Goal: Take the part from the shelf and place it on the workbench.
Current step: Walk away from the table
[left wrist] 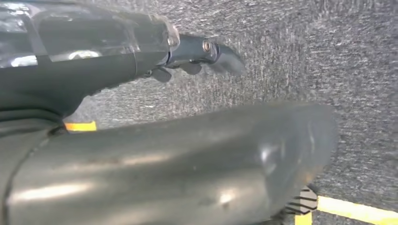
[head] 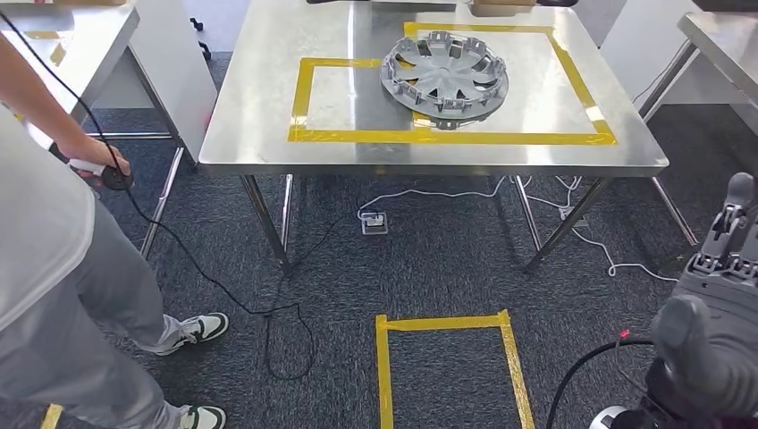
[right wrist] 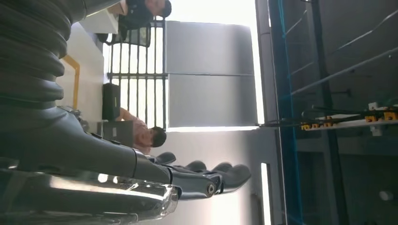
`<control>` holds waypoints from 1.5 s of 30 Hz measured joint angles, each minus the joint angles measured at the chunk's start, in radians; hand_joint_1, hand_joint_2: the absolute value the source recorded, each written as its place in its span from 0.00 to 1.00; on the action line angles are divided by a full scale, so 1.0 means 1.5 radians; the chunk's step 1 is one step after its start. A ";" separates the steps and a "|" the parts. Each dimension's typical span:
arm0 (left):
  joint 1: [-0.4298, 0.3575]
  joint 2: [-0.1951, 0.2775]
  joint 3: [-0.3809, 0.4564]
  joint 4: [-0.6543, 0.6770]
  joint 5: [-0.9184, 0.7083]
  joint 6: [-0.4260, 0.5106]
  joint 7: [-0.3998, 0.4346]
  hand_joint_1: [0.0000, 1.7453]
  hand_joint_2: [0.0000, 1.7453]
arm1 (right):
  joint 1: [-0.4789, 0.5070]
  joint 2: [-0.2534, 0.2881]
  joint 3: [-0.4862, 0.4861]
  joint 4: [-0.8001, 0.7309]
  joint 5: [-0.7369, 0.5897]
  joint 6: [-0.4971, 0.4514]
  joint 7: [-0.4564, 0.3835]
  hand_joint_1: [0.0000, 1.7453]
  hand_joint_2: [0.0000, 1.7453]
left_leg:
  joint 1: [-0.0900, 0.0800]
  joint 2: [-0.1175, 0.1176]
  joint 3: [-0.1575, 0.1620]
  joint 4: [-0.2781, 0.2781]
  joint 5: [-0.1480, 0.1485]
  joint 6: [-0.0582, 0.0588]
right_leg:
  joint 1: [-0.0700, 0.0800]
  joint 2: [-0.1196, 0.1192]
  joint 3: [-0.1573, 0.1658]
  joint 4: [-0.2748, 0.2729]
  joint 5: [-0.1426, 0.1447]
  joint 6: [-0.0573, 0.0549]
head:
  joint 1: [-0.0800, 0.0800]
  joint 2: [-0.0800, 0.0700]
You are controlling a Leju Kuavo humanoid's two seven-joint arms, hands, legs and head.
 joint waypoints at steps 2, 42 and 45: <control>0.001 -0.003 0.000 0.000 0.003 0.000 0.000 0.00 0.00 | 0.004 0.000 -0.005 0.001 0.017 0.000 0.019 0.00 1.00 | -0.002 0.000 0.003 -0.016 -0.008 0.018 | 0.000 0.000 -0.005 0.004 0.009 0.006 | 0.003 0.000; 0.001 -0.018 -0.003 0.001 0.009 0.006 -0.005 0.00 0.00 | 0.037 0.009 -0.040 0.008 0.039 -0.001 0.066 0.00 1.00 | -0.010 0.002 -0.069 -0.026 0.068 0.041 | -0.014 0.004 0.022 0.138 -0.098 0.029 | 0.012 0.000; 0.001 -0.018 -0.003 0.001 0.009 0.007 -0.006 0.00 0.00 | 0.034 0.009 -0.041 0.008 0.039 -0.001 0.065 0.00 1.00 | -0.011 0.003 -0.082 -0.026 0.084 0.032 | -0.012 0.006 0.118 -0.009 -0.077 0.018 | 0.016 0.000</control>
